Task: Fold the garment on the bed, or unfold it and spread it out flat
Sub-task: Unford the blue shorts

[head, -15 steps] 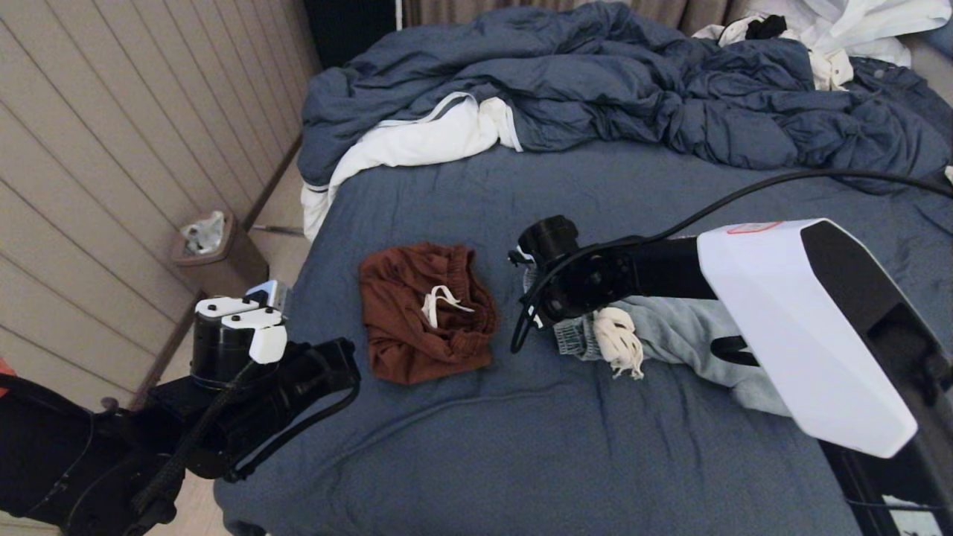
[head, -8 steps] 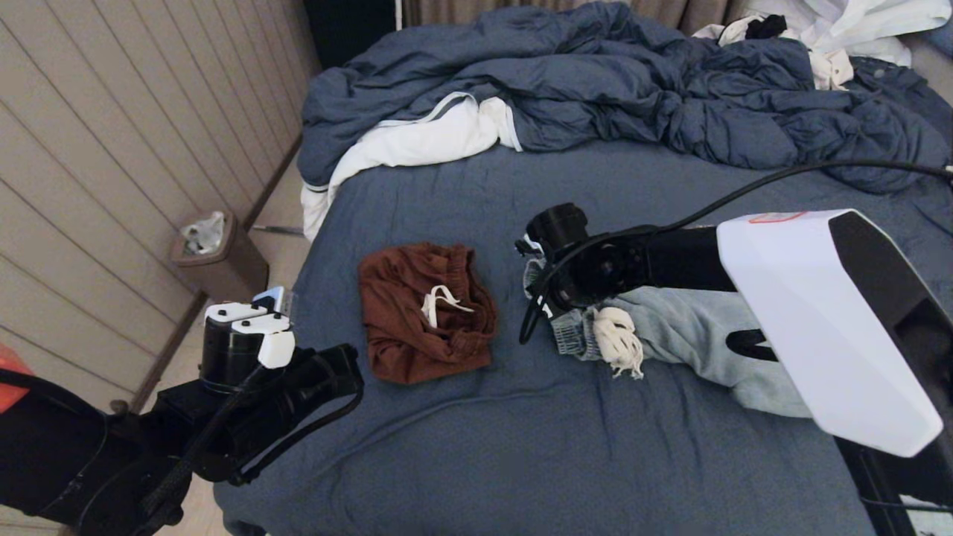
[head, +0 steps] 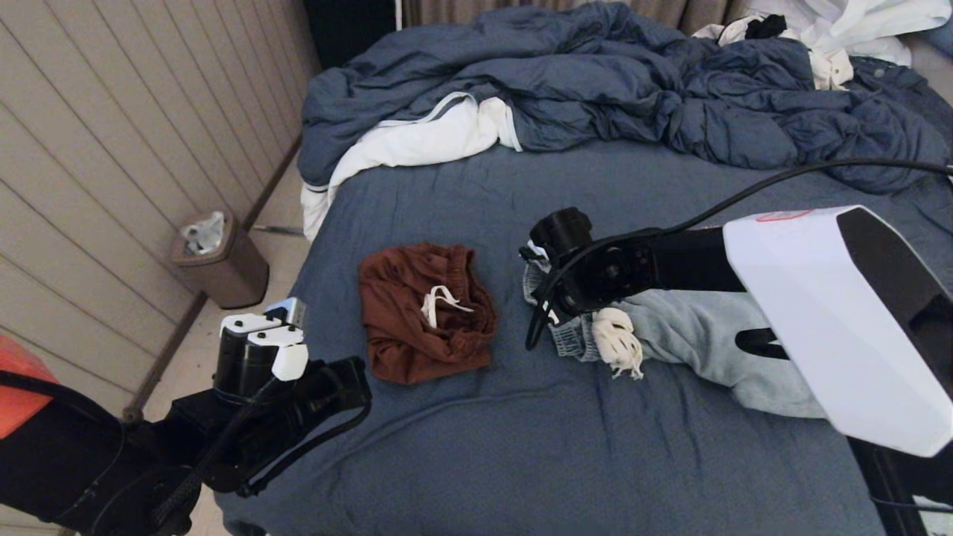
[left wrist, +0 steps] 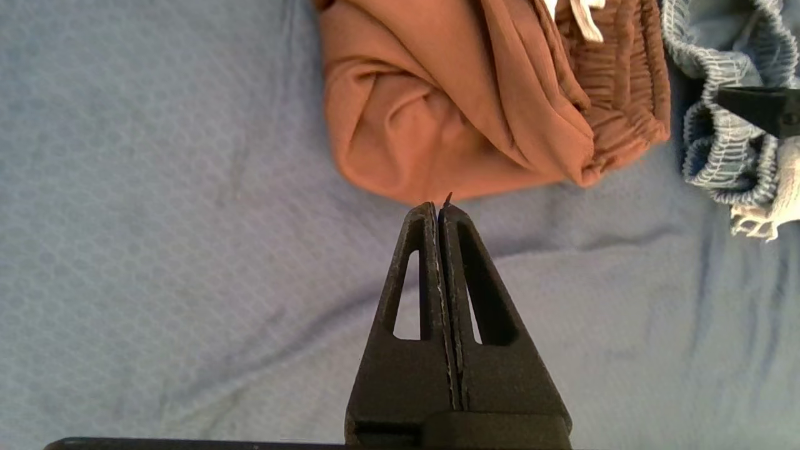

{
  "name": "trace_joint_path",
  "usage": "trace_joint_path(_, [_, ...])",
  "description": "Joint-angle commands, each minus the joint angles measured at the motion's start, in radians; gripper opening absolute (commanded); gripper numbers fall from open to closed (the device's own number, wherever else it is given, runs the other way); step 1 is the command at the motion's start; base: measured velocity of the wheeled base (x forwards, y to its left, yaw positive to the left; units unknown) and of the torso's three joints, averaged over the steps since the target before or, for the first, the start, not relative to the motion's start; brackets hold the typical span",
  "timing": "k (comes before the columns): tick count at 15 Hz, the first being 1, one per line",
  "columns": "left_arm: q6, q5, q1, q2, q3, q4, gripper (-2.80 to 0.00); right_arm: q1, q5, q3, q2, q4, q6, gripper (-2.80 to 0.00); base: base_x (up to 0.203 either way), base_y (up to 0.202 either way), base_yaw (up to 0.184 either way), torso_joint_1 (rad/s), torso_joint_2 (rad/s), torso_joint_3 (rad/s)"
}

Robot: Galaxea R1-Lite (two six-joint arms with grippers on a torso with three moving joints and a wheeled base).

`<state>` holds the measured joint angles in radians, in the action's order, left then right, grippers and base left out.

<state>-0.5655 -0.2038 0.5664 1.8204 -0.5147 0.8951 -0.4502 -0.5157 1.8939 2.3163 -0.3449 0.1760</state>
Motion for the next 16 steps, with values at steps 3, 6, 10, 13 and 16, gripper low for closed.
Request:
trace_joint_path(3, [-0.004, -0.002, 0.004, 0.003, 0.002, 0.005, -2.8, 0.001, -0.003, -0.003, 0.056, 0.003, 0.002, 0.0, 0.0, 0.0, 0.0, 0.0, 0.0, 0.0])
trace_joint_path(6, [-0.004, -0.002, 0.004, 0.002, 0.004, 0.005, -2.8, 0.002, -0.003, 0.018, 0.075, 0.004, -0.011, 0.0, 0.0, 0.0, 0.0, 0.0, 0.0, 0.0])
trace_joint_path(10, [-0.031, -0.004, 0.048, 0.0, 0.021, 0.012, -2.8, 0.005, 0.014, 0.069, 0.01, 0.11, -0.057, 0.0, 0.0, 0.0, 0.0, 0.0, 0.0, 0.0])
trace_joint_path(13, [-0.03, -0.011, 0.075, -0.023, 0.07, 0.129, -2.8, 0.051, 0.016, 0.068, -0.044, 0.141, -0.077, 0.0, 0.0, 0.0, 0.0, 0.0, 0.0, 0.0])
trace_joint_path(16, [-0.03, -0.014, 0.107, -0.026, 0.088, 0.145, -2.8, 0.09, 0.015, 0.07, -0.021, 0.143, -0.087, 0.0, 0.0, 0.0, 0.0, 0.0, 0.0, 0.0])
